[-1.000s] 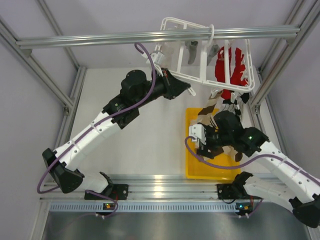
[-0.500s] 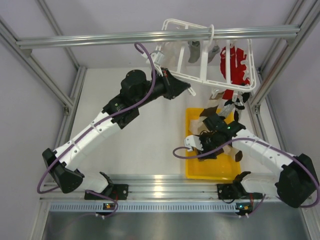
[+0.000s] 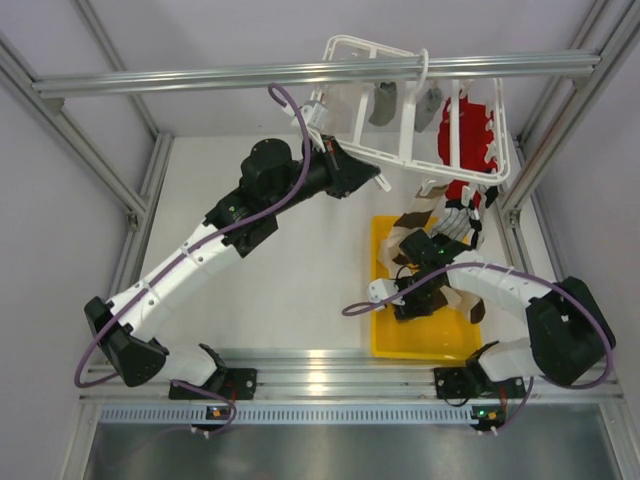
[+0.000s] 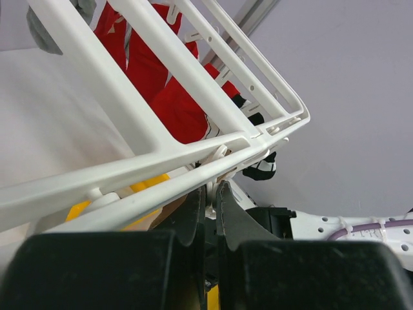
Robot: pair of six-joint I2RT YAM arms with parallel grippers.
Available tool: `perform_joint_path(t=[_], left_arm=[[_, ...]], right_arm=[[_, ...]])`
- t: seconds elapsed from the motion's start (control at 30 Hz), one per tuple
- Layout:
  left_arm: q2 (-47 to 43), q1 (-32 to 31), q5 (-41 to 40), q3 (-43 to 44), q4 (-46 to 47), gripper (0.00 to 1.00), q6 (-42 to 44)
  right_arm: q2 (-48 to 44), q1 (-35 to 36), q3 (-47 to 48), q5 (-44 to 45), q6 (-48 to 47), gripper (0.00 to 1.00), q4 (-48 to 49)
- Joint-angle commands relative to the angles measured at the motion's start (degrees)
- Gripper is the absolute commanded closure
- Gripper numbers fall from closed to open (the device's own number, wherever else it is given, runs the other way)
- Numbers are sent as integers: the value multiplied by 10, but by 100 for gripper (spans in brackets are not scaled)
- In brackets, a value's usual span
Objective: Clip the socks to the hanger
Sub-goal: Pick up the sock from the bin.
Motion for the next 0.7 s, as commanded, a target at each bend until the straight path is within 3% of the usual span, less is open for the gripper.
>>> perform_joint_path(t=[0.0, 0.1, 0.27, 0.3, 0.43, 0.67], left_arm=[[-7, 7, -2, 13, 13, 100, 4], [-6, 7, -1, 13, 12, 100, 4], [-4, 10, -1, 10, 11, 100, 0], [-4, 11, -1, 10, 11, 100, 0], [-1, 12, 0, 10, 12, 100, -2], [-2, 13, 1, 10, 12, 100, -4]], right_arm=[[11, -6, -17, 1, -28, 49, 41], [13, -6, -29, 1, -26, 51, 53], [10, -6, -30, -1, -24, 77, 54], [7, -6, -28, -2, -25, 87, 45], [-24, -7, -12, -10, -24, 100, 13], [-146, -17, 36, -53, 10, 100, -69]])
